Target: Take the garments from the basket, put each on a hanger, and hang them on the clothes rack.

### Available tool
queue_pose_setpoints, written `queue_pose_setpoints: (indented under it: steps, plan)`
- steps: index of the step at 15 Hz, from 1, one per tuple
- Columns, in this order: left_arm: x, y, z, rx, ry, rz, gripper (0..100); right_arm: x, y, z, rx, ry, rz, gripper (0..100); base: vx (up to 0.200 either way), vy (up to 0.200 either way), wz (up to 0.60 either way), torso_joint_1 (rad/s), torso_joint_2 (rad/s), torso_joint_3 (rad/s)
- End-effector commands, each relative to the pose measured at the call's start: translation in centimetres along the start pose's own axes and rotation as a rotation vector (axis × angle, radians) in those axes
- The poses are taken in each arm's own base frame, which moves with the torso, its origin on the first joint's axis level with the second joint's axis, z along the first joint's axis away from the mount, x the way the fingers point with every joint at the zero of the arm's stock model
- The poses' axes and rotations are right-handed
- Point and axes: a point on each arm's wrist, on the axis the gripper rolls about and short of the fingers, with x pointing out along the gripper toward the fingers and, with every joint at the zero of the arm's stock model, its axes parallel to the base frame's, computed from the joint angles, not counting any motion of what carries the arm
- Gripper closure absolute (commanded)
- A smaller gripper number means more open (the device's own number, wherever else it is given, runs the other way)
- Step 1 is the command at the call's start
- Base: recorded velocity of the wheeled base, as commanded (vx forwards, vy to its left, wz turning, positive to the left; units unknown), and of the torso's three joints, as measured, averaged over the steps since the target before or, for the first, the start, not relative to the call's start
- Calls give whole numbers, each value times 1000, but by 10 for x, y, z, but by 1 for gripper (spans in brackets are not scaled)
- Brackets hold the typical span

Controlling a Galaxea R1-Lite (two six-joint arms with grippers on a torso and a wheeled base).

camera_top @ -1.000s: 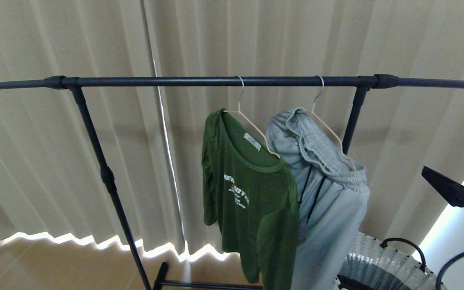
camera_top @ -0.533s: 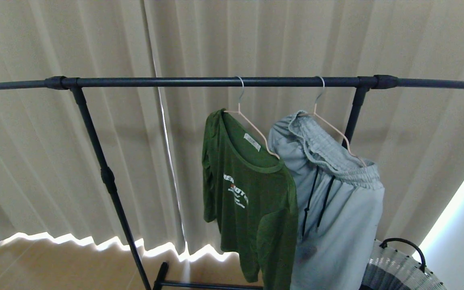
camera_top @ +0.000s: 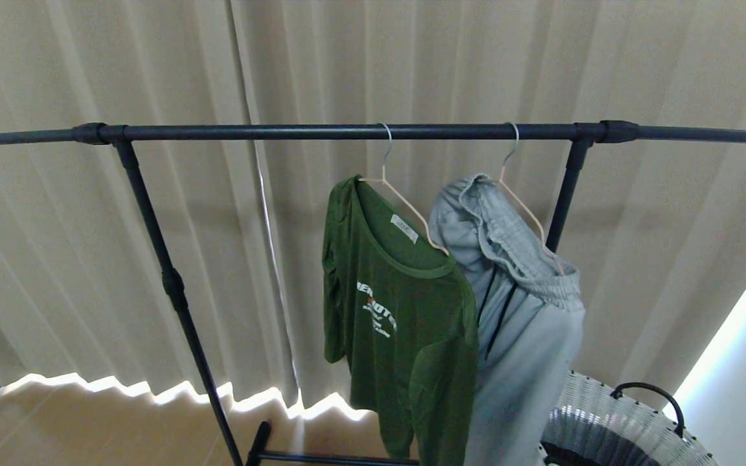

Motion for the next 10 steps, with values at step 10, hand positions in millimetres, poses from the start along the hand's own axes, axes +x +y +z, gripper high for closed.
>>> queue_pose_setpoints:
  steps: [10]
  plan:
    - [0,0,0,0,3,1,0,18,4,-19,61,-167,58,0,0,0,0,0,0,0]
